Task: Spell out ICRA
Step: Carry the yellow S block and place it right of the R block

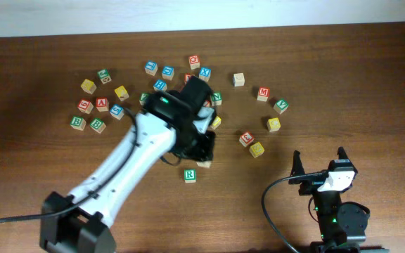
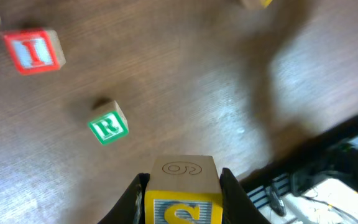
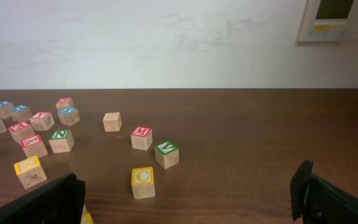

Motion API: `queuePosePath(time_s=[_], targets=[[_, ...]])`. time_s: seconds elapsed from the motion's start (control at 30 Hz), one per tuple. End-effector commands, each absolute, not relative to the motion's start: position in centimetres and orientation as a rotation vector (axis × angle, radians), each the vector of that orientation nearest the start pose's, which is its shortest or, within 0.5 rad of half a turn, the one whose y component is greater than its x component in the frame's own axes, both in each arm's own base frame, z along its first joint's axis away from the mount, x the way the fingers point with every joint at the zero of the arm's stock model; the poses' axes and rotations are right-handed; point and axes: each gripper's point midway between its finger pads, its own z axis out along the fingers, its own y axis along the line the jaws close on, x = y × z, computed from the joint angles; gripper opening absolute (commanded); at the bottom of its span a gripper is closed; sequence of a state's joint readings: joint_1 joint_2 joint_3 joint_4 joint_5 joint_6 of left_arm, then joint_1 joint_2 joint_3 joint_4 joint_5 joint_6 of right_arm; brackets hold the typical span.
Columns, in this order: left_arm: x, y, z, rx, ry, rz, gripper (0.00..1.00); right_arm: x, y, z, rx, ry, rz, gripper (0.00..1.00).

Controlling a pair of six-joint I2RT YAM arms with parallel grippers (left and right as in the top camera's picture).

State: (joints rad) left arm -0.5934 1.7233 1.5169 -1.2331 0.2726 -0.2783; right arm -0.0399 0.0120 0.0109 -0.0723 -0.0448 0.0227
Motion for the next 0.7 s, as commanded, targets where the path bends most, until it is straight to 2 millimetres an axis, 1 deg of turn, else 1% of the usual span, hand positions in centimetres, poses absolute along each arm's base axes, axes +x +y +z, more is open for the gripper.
queuePosePath(time_s=[0.0, 0.03, 0.07, 0.1, 0.17, 0.2, 0.3, 0.37, 0.47, 0.6, 0.67], targets=[[23.5, -23.5, 11.3, 0.365, 3.113, -0.238, 0.20, 24.6, -0.4, 15.6, 0.029, 1.650, 0.018, 0.98], [22.9, -24.2, 10.3, 0.350, 3.110, -0.244, 0.20, 24.6, -0.4, 15.6, 0.029, 1.650, 0.018, 0.98], [22.9, -24.5, 9.1, 0.297, 3.095, -0.225, 0.19, 24.6, -0.4, 15.6, 0.029, 1.650, 0.018, 0.98], [23.3, -24.0, 7.5, 0.147, 3.066, -0.160, 0.19, 24.6, -0.4, 15.6, 0.029, 1.650, 0.018, 0.98], [23.7, -23.8, 6.2, 0.046, 3.041, -0.142, 0.18, 24.6, -0.4, 15.6, 0.029, 1.650, 0.018, 0.98], [23.9, -24.0, 5.7, 0.018, 3.026, -0.167, 0.18, 24.6, -0.4, 15.5, 0.029, 1.650, 0.018, 0.98], [24.1, -24.4, 4.4, 0.021, 3.008, -0.189, 0.18, 24.6, -0.4, 15.6, 0.029, 1.650, 0.018, 0.98], [23.9, -23.9, 3.3, 0.030, 3.019, -0.122, 0.19, 24.6, -0.4, 15.6, 0.029, 1.650, 0.018, 0.98], [24.5, -22.9, 2.3, 0.030, 2.992, -0.008, 0.20, 24.6, -0.4, 15.6, 0.029, 1.650, 0.018, 0.98], [24.5, -22.9, 1.1, 0.033, 3.007, 0.013, 0.20, 24.6, -0.4, 15.6, 0.029, 1.650, 0.018, 0.98], [24.5, -23.0, 0.9, 0.035, 3.011, 0.019, 0.19, 24.6, -0.4, 15.6, 0.029, 1.650, 0.018, 0.98]])
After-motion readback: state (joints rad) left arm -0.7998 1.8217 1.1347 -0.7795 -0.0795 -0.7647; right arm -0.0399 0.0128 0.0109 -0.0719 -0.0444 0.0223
